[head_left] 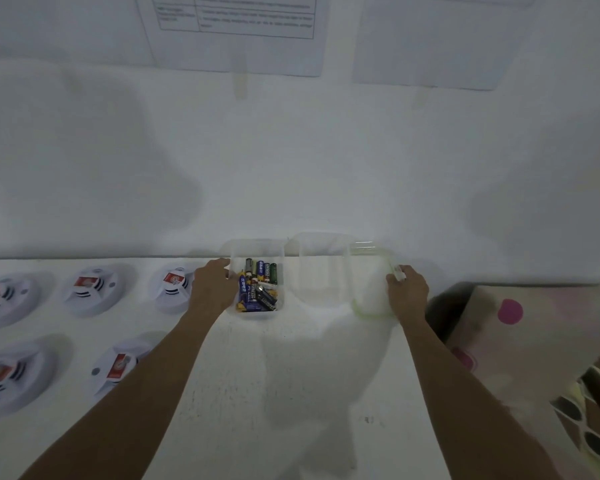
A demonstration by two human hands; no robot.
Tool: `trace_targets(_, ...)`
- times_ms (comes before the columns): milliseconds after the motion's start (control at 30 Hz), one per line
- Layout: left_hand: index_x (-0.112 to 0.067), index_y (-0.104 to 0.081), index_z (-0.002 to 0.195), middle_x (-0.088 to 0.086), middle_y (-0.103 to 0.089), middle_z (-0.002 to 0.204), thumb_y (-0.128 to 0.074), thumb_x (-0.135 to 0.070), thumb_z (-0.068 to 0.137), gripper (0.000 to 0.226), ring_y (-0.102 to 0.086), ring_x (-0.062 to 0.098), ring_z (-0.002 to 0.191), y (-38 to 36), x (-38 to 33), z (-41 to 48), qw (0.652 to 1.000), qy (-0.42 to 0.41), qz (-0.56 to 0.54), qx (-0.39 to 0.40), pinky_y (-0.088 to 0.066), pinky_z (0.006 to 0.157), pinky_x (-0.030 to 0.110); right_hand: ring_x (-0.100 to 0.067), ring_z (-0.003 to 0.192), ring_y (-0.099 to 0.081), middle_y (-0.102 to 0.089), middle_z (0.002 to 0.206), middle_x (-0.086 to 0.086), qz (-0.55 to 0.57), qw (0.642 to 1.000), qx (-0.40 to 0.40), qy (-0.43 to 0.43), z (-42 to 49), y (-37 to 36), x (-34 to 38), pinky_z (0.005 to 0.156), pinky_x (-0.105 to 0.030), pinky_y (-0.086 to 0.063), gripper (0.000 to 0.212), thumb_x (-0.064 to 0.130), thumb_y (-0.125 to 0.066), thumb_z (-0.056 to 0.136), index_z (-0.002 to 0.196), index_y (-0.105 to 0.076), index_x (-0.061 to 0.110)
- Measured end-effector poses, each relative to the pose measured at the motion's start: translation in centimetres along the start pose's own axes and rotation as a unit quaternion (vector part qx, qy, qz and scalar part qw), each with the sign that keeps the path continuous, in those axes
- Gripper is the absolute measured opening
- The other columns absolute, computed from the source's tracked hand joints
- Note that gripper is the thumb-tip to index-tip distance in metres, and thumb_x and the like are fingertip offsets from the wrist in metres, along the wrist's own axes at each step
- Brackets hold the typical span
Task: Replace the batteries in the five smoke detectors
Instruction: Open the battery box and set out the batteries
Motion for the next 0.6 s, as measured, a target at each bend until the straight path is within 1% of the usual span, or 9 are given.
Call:
trace_targets(133, -0.009, -0.051, 0.134, 0.013, -0.064, 0.123, -0.054, -0.02, 0.092, 0.044, -0.066, 0.032, 0.101, 0.0, 0.2, 0.0, 1.0, 0.007, -0.007, -0.003, -0.055, 0.087, 0.047, -0.033, 0.112, -0.053, -0.056, 0.121, -0.02, -0.053, 0.999, -0.005, 0.004, -0.5, -0.2, 0.5, 0.096, -0.038, -0.042, 0.041, 0.027, -0.053, 0.095, 0.13, -0.051, 0.006)
trace_targets(267, -0.009, -0.051, 0.134, 0.014, -0.064, 0.122, -0.056, -0.021, 0.091, 0.045, -0.067, 0.035, 0.097, 0.4, 0.5, -0.1, 1.0, 0.008, -0.023, -0.008, -0.055, 0.086, 0.048, -0.035, 0.116, -0.049, -0.051, 0.127, -0.02, -0.054, 0.999, -0.006, 0.001, -0.7, 0.2, 0.5, 0.098, -0.041, -0.04, 0.047, 0.032, -0.053, 0.095, 0.135, -0.046, 0.007)
trace_targets(367, -0.011, -0.053, 0.132, 0.013, -0.067, 0.117, -0.06, -0.026, 0.09, 0.046, -0.068, 0.032, 0.095, 1.0, 0.4, -0.3, 0.999, 0.01, -0.039, -0.011, -0.054, 0.088, 0.047, -0.036, 0.12, -0.046, -0.048, 0.132, -0.021, -0.063, 0.998, -0.009, 0.005, -1.3, 0.5, 0.5, 0.102, -0.044, -0.037, 0.051, 0.034, -0.05, 0.096, 0.138, -0.042, 0.007)
trace_targets(467, -0.009, -0.055, 0.129, 0.013, -0.07, 0.108, -0.059, -0.031, 0.092, 0.043, -0.066, 0.028, 0.099, 1.8, -0.1, -0.9, 0.999, 0.005, -0.049, -0.021, -0.05, 0.093, 0.042, -0.038, 0.119, -0.044, -0.048, 0.131, -0.022, -0.077, 0.996, -0.033, 0.026, -2.7, 1.4, 1.3, 0.103, -0.045, -0.034, 0.051, 0.035, -0.05, 0.096, 0.138, -0.042, 0.007)
trace_targets(600, -0.01, -0.056, 0.128, 0.01, -0.069, 0.113, -0.058, -0.027, 0.092, 0.04, -0.063, 0.027, 0.103, 3.5, -0.8, -2.1, 0.998, -0.013, -0.047, -0.032, -0.05, 0.092, 0.037, -0.038, 0.116, -0.044, -0.05, 0.128, -0.021, -0.085, 0.99, -0.091, 0.07, -5.6, 2.8, 4.0, 0.099, -0.044, -0.034, 0.045, 0.029, -0.052, 0.094, 0.133, -0.048, 0.008)
Point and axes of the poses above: each hand's wrist, its own z-axis towards the middle knuckle, its own y-axis out of the back of the hand, x = y × z, the point moved 8 cm from there along z, towards the middle knuckle
